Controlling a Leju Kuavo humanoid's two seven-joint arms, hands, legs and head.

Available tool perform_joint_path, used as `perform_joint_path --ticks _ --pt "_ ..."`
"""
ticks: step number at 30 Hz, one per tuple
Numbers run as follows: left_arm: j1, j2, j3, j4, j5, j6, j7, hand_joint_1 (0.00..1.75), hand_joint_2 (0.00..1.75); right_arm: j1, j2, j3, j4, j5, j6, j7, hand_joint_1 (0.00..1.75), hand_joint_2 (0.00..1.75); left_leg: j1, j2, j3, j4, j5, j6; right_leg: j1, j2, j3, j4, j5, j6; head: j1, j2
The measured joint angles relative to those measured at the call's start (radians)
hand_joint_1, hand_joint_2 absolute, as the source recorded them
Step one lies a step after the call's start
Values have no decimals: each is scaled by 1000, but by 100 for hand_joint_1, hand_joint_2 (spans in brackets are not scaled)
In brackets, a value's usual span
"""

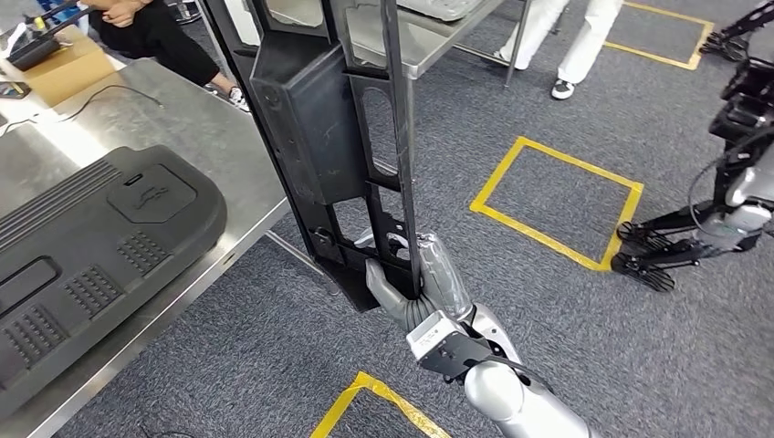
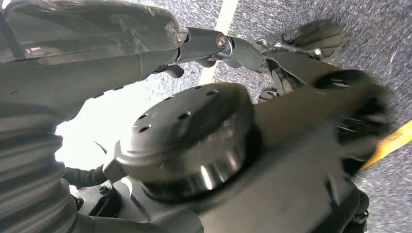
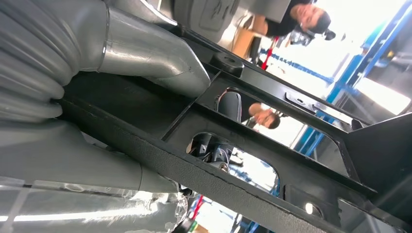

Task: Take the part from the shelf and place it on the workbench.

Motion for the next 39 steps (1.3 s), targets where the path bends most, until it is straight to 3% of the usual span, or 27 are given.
perform_joint_path --ticks 2,3,5,6,8,9,11,12,13,14,16,18,20,21,23,25,27,28,29,31,33,35,36,38,39 --pt "-2 0 0 0 3 1 0 0 175 0 0 0 -1 1 -2 -1 175 175 -10 39 53 -110 38 13 5 -22 10 1 -9 8 -2 0" --pt "-2 0 0 0 6 2 0 0 175 0 1 0 -1 1 -2 -3 175 175 -15 49 61 -133 41 19 7 -33 12 0 -12 12 -2 0" --pt "-2 0 0 0 13 6 0 0 175 -1 3 1 -3 1 -4 -6 175 175 -15 28 61 -141 42 26 7 -50 17 -2 -18 22 0 0" --pt "0 0 0 0 17 9 0 0 175 -1 4 2 -4 0 -6 -8 175 175 -12 16 65 -148 45 30 6 -40 19 3 -24 27 2 0" --pt "0 -1 0 0 25 14 2 0 175 -3 5 3 -6 -3 -11 -12 175 175 -4 -8 75 -161 51 39 3 16 -3 64 -61 35 7 0" --pt "-1 -2 0 0 28 15 3 0 175 -3 4 4 -7 -5 -13 -14 175 175 -3 -20 76 -163 51 42 0 50 -32 124 -89 37 13 0" --pt "-4 -4 0 0 31 18 3 0 175 2 3 5 -7 -7 -16 -16 175 175 -2 -49 77 -161 51 45 -2 79 -101 248 -132 39 23 0" --pt "-4 -4 0 0 31 18 3 0 175 4 3 6 -7 -8 -18 -16 175 175 -2 -64 77 -159 49 45 -3 82 -122 274 -128 41 28 0" --pt "-4 -5 0 0 31 19 3 0 175 5 2 7 -7 -8 -18 -16 175 175 -2 -80 78 -156 47 44 -4 85 -124 261 -104 41 32 0" --pt "-3 -6 0 0 32 20 3 0 175 5 2 7 -7 -7 -19 -16 175 175 0 -95 79 -152 44 42 -6 91 -107 208 -63 42 35 0" --pt "-4 -7 0 0 34 21 3 0 175 5 1 9 -7 -7 -21 -17 175 175 2 -124 77 -141 37 32 -12 133 -57 77 3 41 42 0" --pt "-5 -8 0 0 37 24 4 0 175 4 1 9 -8 -7 -22 -17 175 175 5 -147 69 -135 34 20 -13 163 -35 19 18 37 45 0" --pt "-2 -8 0 0 38 26 4 0 175 0 1 10 -10 -7 -21 -17 175 175 9 -168 63 -137 37 7 -12 147 -33 14 18 27 46 0" --pt "1 -8 0 0 39 26 4 0 175 -3 2 10 -10 -8 -20 -17 175 175 9 -164 62 -132 34 1 -12 134 -29 9 20 21 46 0" --pt "2 -9 0 -1 38 28 4 0 175 -15 6 12 -11 -10 -14 -19 175 175 6 -113 38 -78 3 -9 -15 107 -21 -1 22 11 34 0" --pt "-1 -10 0 -2 34 30 4 0 175 -27 10 17 -10 -18 -3 -25 175 175 6 -50 -24 47 -58 -17 -11 77 -17 -3 19 4 18 0" --pt "-3 -10 0 -2 30 31 4 0 175 -34 13 22 -10 -26 5 -31 175 175 9 -30 -73 140 -85 -20 -8 46 -14 -3 14 1 11 0" --pt "-3 -10 0 -2 29 31 4 0 175 -36 15 25 -10 -28 7 -32 175 175 9 -26 -70 133 -71 -19 -8 31 -12 -3 11 1 9 0" --pt "-2 -9 0 -2 29 31 4 0 175 -40 17 27 -9 -29 9 -34 175 175 8 -20 -46 86 -41 -17 -8 18 -8 -3 8 3 6 0" --pt "-2 -9 0 -2 28 31 4 0 175 -49 21 30 -9 -30 10 -36 175 175 0 27 27 -55 23 -6 -4 -7 1 -3 1 8 0 0" --pt "-5 -8 0 -2 24 31 4 0 175 -56 24 35 -9 -32 11 -39 175 175 -9 61 60 -133 47 7 1 -28 8 -3 -6 16 -1 0" --pt "-5 -7 0 -3 18 31 4 0 175 -59 27 39 -8 -37 13 -43 175 175 -11 42 56 -142 47 17 3 -50 15 -6 -11 26 1 0" --pt "-4 -7 0 -3 16 31 4 0 175 -62 29 41 -8 -39 14 -44 175 175 -8 29 59 -147 48 22 1 -44 18 -4 -16 32 2 0" --pt "-5 -6 -1 -3 10 30 4 0 175 -71 34 45 -6 -42 17 -47 175 175 -1 3 66 -157 54 32 -3 9 2 42 -47 40 6 0" --pt "-6 -6 -2 -3 7 29 4 0 175 -75 35 47 -4 -43 18 -48 175 175 2 -10 69 -160 55 36 -6 46 -25 99 -75 41 11 0"
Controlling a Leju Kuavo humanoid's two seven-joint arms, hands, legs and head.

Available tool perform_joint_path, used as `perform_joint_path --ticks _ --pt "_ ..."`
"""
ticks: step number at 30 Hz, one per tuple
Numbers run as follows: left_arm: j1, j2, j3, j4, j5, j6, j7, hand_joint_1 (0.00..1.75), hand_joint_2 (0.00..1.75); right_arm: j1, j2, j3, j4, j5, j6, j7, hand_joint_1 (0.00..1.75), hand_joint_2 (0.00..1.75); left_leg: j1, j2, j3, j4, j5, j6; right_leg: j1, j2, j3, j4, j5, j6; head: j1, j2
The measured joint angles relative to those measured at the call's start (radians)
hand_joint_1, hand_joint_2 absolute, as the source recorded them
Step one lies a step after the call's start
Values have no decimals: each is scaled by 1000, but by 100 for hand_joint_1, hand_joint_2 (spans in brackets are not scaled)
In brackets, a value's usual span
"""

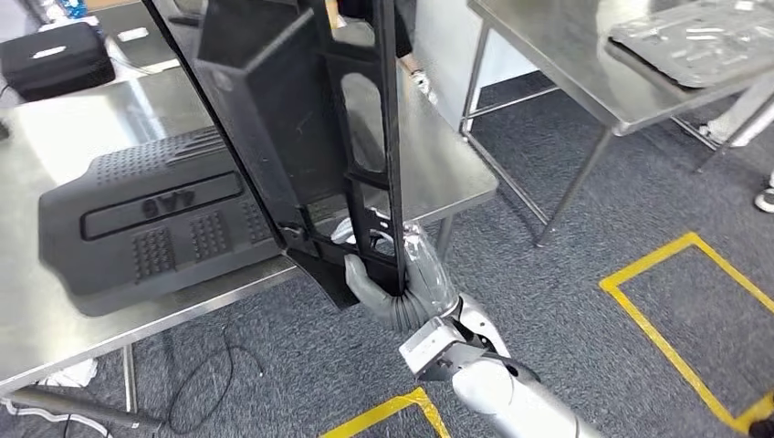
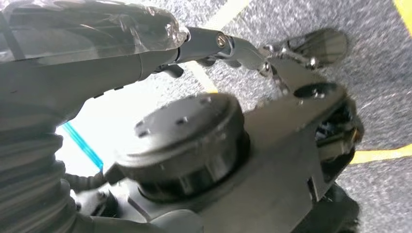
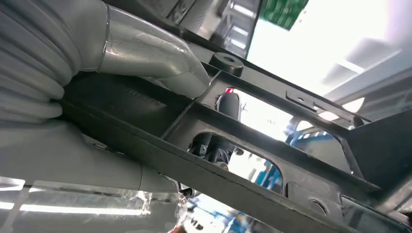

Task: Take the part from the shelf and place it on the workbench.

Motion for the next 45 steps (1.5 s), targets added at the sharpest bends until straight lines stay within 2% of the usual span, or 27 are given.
perform_joint_path --ticks 1,2,3,4,5,6,8,10,11,12,14,16,17,18,19,20,22,23,24,28,31,36,39,41,43,44,45 --pt "-3 0 -2 0 -3 -1 0 0 175 -2 1 2 2 -1 0 -1 175 175 0 -14 0 0 0 3 -1 23 -37 69 -30 0 5 0" --pt "-5 0 -3 0 -5 -2 0 0 175 -3 0 4 5 -1 1 -1 175 175 0 -29 1 1 -1 5 -1 32 -73 134 -51 0 10 0" --pt "-6 0 -5 0 -7 -3 0 0 175 -3 0 5 7 -1 1 -2 175 175 -1 -45 1 2 -2 6 -1 36 -100 174 -55 1 14 0" --pt "-6 0 -7 0 -9 -4 0 0 175 -3 0 7 10 -1 1 -2 175 175 -1 -61 3 4 -3 6 -1 37 -108 174 -36 0 17 0" --pt "-5 0 -10 0 -11 -4 0 0 175 -3 0 9 12 -2 0 -2 175 175 -1 -77 5 7 -6 5 -1 41 -97 133 1 -2 20 0" --pt "-5 0 -12 0 -13 -5 -1 0 175 -4 0 11 13 -2 0 -3 175 175 -1 -91 7 9 -9 4 -1 51 -72 64 46 -6 25 0" --pt "-6 0 -16 0 -18 -5 -3 0 175 -7 1 15 14 -6 0 -6 175 175 -1 -113 6 15 -14 -4 -2 82 -27 -55 100 -12 30 0" --pt "-5 0 -19 0 -21 -6 -5 0 175 -9 1 18 15 -9 0 -9 175 175 2 -129 1 17 -15 -17 2 98 -15 -89 102 -18 33 0" --pt "-3 1 -21 0 -22 -6 -5 0 175 -10 2 18 15 -10 0 -10 175 175 5 -135 -1 16 -15 -24 2 94 -13 -94 103 -22 35 0" --pt "-1 2 -21 0 -22 -6 -5 0 175 -11 4 19 15 -11 0 -10 175 175 6 -133 0 16 -17 -30 1 88 -10 -99 105 -26 37 0" --pt "-1 4 -22 -1 -23 -7 -5 0 175 -12 8 20 15 -12 0 -11 175 175 4 -93 -14 59 -45 -42 -5 73 1 -113 108 -37 29 0" --pt "-4 4 -22 -2 -23 -9 -5 0 175 -12 11 20 16 -17 0 -13 175 175 5 -39 -69 176 -105 -53 -4 57 9 -118 107 -43 14 0" --pt "-6 4 -22 -2 -23 -9 -5 0 175 -11 11 20 17 -20 0 -14 175 175 9 -26 -102 239 -130 -58 -3 49 9 -118 105 -44 9 0" --pt "-7 4 -22 -2 -23 -9 -5 0 175 -11 11 20 18 -24 0 -15 175 175 12 -20 -124 280 -139 -62 -3 43 10 -117 104 -44 8 0" --pt "-6 4 -23 -2 -23 -9 -5 0 175 -10 11 20 19 -26 1 -16 175 175 15 -18 -128 286 -130 -64 -3 38 11 -117 102 -43 6 0" --pt "-6 4 -23 -2 -23 -9 -5 0 175 -10 11 20 20 -27 1 -17 175 175 17 -17 -110 249 -103 -65 -4 35 14 -116 100 -41 3 0" --pt "-6 5 -23 -2 -24 -9 -5 0 175 -10 11 20 20 -29 1 -18 175 175 19 -10 -40 109 -36 -63 -3 30 19 -114 94 -34 -3 0" --pt "-7 5 -23 -2 -25 -9 -5 0 175 -10 11 20 20 -30 1 -19 175 175 17 -7 -13 51 -15 -59 -2 28 21 -112 91 -29 -6 0" --pt "-7 5 -23 -2 -25 -9 -5 0 175 -10 12 20 20 -30 1 -19 175 175 16 -5 1 17 -5 -54 1 27 21 -111 88 -25 -6 0" --pt "-6 5 -28 -2 -26 -9 -5 0 175 -11 12 20 21 -31 2 -20 175 175 14 -12 2 5 -4 -48 6 27 22 -109 82 -43 10 0" --pt "-6 6 -31 -2 -26 -9 -5 0 175 -11 12 21 21 -31 4 -21 175 175 11 -14 2 5 -5 -41 3 25 27 -118 86 -33 19 0" --pt "-7 6 -37 -2 -26 -9 -5 0 175 -11 12 21 21 -31 4 -22 175 175 9 -13 2 6 -7 -37 1 25 30 -124 88 -15 26 0" --pt "-7 6 -38 -2 -26 -9 -5 0 175 -11 12 21 21 -31 4 -22 175 175 7 -13 2 6 -7 -36 1 25 30 -125 89 -12 28 0" --pt "-7 9 -39 -2 -26 -9 -5 0 175 -11 14 21 21 -31 4 -22 175 175 4 -11 3 4 -10 -25 -4 21 35 -134 92 -1 26 0" --pt "-7 11 -39 -3 -26 -9 -5 0 175 -11 15 21 21 -31 4 -23 175 175 10 -11 20 -22 -2 -8 -6 21 41 -135 90 9 22 0" --pt "-8 11 -40 -3 -27 -9 -6 0 175 -12 16 21 21 -31 4 -23 175 175 13 -11 30 -38 5 -3 -5 25 34 -115 78 10 23 0" --pt "-8 11 -40 -3 -27 -9 -6 0 175 -12 16 21 21 -31 4 -24 175 175 17 -11 39 -50 10 -1 -6 30 14 -72 55 9 26 0"
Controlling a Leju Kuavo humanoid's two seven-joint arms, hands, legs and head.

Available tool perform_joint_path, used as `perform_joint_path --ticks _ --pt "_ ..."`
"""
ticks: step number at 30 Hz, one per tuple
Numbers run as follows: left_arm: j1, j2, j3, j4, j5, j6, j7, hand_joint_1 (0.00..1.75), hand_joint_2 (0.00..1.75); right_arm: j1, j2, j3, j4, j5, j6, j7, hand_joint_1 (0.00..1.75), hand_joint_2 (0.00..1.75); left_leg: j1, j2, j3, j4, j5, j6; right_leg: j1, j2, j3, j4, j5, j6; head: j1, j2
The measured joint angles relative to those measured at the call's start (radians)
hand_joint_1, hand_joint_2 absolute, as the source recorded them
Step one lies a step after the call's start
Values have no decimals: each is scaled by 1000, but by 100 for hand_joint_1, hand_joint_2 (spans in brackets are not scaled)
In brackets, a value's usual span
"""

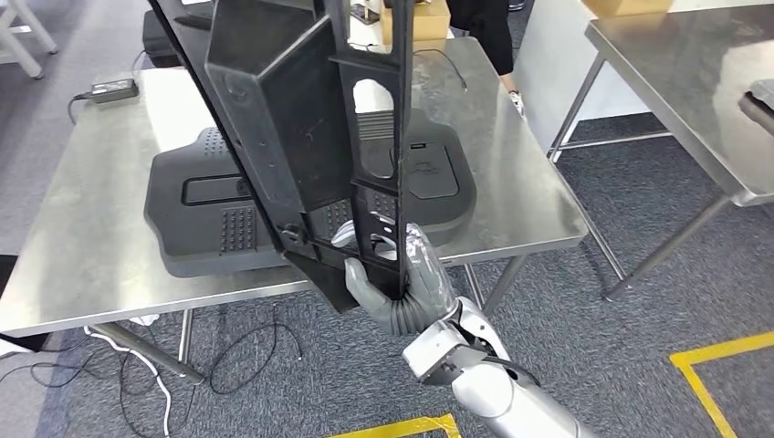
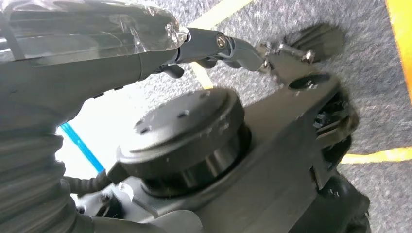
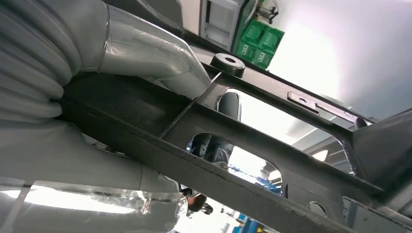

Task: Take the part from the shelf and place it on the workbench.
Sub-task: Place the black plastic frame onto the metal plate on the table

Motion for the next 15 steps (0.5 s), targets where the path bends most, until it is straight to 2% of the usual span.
perform_joint_path --ticks 2,3,4,5,7,8,9,11,13,14,15 --pt "-1 0 -1 0 0 0 0 0 175 3 -1 0 1 0 0 0 175 175 0 -1 4 -5 0 0 -4 7 -71 128 -57 1 11 0" --pt "-1 0 -1 0 0 0 0 0 175 6 -1 0 1 0 0 -1 175 175 1 -2 5 -3 -2 -4 -8 8 -103 181 -71 4 15 0" --pt "0 0 -2 0 0 0 0 0 175 8 -2 0 2 0 0 -1 175 175 4 -3 6 0 -6 -9 -12 8 -120 200 -66 8 17 0" --pt "0 0 -3 0 0 0 0 0 175 9 -2 0 3 0 0 -1 175 175 8 -5 7 4 -11 -16 -16 8 -116 179 -40 12 19 0" --pt "0 0 -3 0 0 0 0 0 175 10 -2 0 4 0 0 -1 175 175 21 -7 8 22 -28 -37 -24 10 -66 62 29 25 23 0" --pt "-1 2 -4 0 0 0 0 0 175 10 -2 0 4 -1 0 -1 175 175 23 -7 7 35 -38 -49 -25 13 -43 11 48 26 30 0" --pt "-1 4 -4 -1 0 0 0 0 175 11 -2 0 5 -1 0 -1 175 175 24 -8 5 44 -47 -59 -25 17 -31 -15 52 21 34 0" --pt "-2 7 -4 -1 -1 1 0 0 175 13 -1 1 6 -1 0 -2 175 175 22 -9 7 50 -56 -72 -21 21 -31 -13 39 -1 34 0" --pt "-1 7 -5 -1 -1 1 0 0 175 14 -1 1 6 -2 0 -2 175 175 25 -8 12 58 -64 -79 -19 20 -28 -7 31 -20 21 0" --pt "-1 7 -5 -1 -1 1 0 0 175 13 -1 1 6 -2 0 -2 175 175 26 -6 3 84 -78 -80 -17 19 -23 -8 28 -27 15 0" --pt "-2 7 -5 -2 -1 1 0 0 175 13 0 1 6 -2 0 -3 175 175 24 -4 -20 134 -100 -80 -15 17 -17 -9 25 -34 8 0"
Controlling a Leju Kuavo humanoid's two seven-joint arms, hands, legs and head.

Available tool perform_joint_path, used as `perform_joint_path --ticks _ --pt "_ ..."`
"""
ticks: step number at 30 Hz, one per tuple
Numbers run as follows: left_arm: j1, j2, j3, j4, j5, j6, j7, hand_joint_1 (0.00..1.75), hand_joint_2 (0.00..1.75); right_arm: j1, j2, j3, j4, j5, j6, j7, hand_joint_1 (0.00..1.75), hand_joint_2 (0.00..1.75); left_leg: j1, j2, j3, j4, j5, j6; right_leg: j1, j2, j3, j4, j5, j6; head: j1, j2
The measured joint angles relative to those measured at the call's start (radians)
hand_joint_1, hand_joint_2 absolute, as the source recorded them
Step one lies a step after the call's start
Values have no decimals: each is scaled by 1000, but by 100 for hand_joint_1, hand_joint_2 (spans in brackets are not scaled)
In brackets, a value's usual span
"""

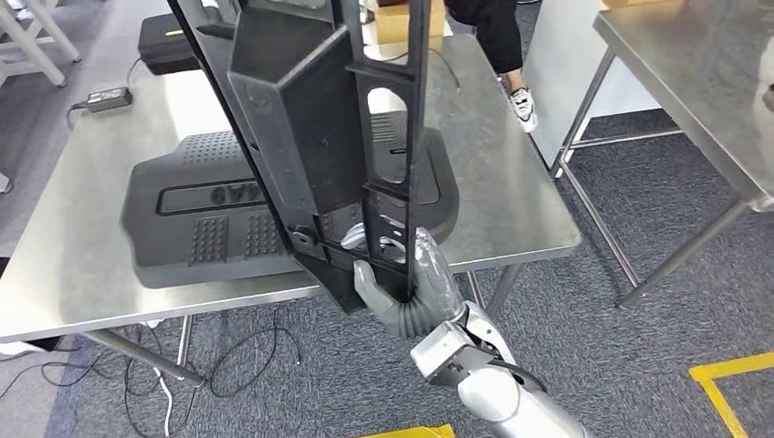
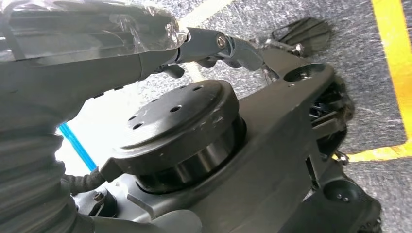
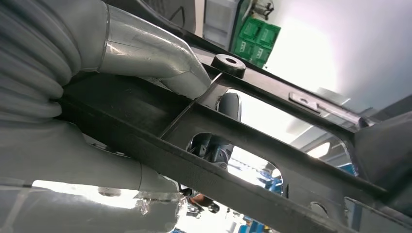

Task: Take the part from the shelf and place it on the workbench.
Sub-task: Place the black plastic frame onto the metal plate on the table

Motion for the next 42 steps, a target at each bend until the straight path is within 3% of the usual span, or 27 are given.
perform_joint_path --ticks 3,4,5,7,9,10,13,15,16,18,19,20,23,25,28,30,33,34,35,36,38,39,40,42 --pt "2 0 0 0 0 0 0 0 175 1 0 0 0 0 0 0 175 175 -12 3 -121 208 -68 11 12 -3 17 -1 -15 -15 -20 0" --pt "3 0 -1 0 0 0 0 0 175 1 0 0 0 0 0 0 175 175 -17 3 -148 238 -63 18 18 -3 25 -1 -21 -18 -24 0" --pt "4 0 -1 0 0 0 0 0 175 2 0 0 0 0 0 0 175 175 -23 3 -155 227 -37 28 23 -3 34 -1 -29 -20 -26 0" --pt "4 0 -1 0 0 0 0 0 175 2 0 0 0 0 0 0 175 175 -40 3 -121 108 52 58 31 -2 60 -5 -44 -23 -31 0" --pt "4 2 -1 0 0 0 0 0 175 1 0 0 0 0 0 0 175 175 -55 8 -77 -4 101 84 37 -4 80 -13 -58 -22 -30 0" --pt "4 4 -1 0 0 0 0 0 175 2 0 0 0 0 0 -1 175 175 -60 10 -66 -35 105 90 37 -6 87 -19 -61 -19 -29 0" --pt "5 4 -2 -2 0 2 0 0 175 2 0 0 0 1 0 -1 175 175 -57 10 -41 -68 95 93 34 -10 96 -12 -57 -6 -26 0" --pt "6 4 -2 -4 1 3 0 0 175 1 0 0 0 2 0 -2 175 175 -52 6 -16 -83 89 98 33 -9 70 48 -71 4 -18 0" --pt "6 4 -2 -5 1 3 0 0 175 1 0 0 0 2 0 -2 175 175 -51 5 -7 -86 85 100 32 -8 38 101 -89 9 -12 0" --pt "6 4 -2 -7 2 4 0 0 175 6 -1 0 0 2 0 -2 175 175 -51 3 5 -87 72 100 28 -8 -45 210 -130 17 -2 0" --pt "7 4 -2 -8 2 4 0 0 175 8 -2 0 0 2 0 -1 175 175 -51 2 13 -86 64 98 27 -8 -76 236 -136 19 2 0" --pt "8 4 -2 -9 2 4 0 0 175 10 -2 0 0 2 0 -1 175 175 -51 1 22 -85 55 96 26 -8 -92 229 -121 20 6 0" --pt "8 4 -3 -14 4 4 0 0 175 11 -3 0 1 2 0 0 175 175 -52 0 58 -82 26 87 29 -8 -65 68 10 14 19 0" --pt "6 3 -3 -17 5 7 0 0 175 11 -4 0 2 3 0 1 175 175 -52 0 70 -80 10 76 36 -7 -48 0 43 1 24 0" --pt "5 4 -3 -18 6 11 1 0 175 11 -6 -1 2 5 -1 3 175 175 -52 0 78 -62 0 59 35 -5 -33 -11 46 -17 24 0" --pt "3 5 -3 -20 6 11 1 0 175 10 -5 -1 2 6 -3 4 175 175 -49 1 50 1 -15 49 30 -6 -17 -18 41 -28 17 0" --pt "4 5 -3 -22 6 13 1 0 175 11 -5 -1 2 7 -4 5 175 175 -37 2 -60 174 -79 30 28 -6 -3 -20 26 -35 2 0" --pt "6 5 -3 -22 6 13 1 0 175 11 -6 -1 2 7 -4 5 175 175 -33 2 -90 206 -88 25 28 -5 3 -20 20 -35 -2 0" --pt "7 5 -3 -22 6 13 1 0 175 12 -6 -1 2 7 -4 5 175 175 -29 2 -105 205 -76 20 27 -4 11 -20 13 -34 -5 0" --pt "8 5 -3 -22 6 13 1 0 175 12 -6 -1 2 7 -4 5 175 175 -26 2 -103 170 -43 17 26 -3 21 -20 6 -31 -10 0" --pt "9 6 -4 -22 6 13 1 0 175 12 -5 -1 2 8 -5 6 175 175 -21 3 -71 43 50 15 23 -3 41 -20 -8 -22 -17 0" --pt "10 6 -4 -22 4 14 1 0 175 11 -5 -1 2 9 -7 7 175 175 -23 4 -58 -11 75 18 23 -2 46 -19 -13 -17 -22 0" --pt "10 6 -5 -22 3 14 1 0 175 11 -5 -1 2 11 -8 10 175 175 -25 5 -50 -43 90 25 23 -2 47 -18 -18 -11 -24 0" --pt "10 6 -7 -23 -2 14 1 0 175 9 -6 -1 2 14 -11 16 175 175 -32 5 -47 -55 85 42 24 -3 47 -18 -26 2 -23 0"
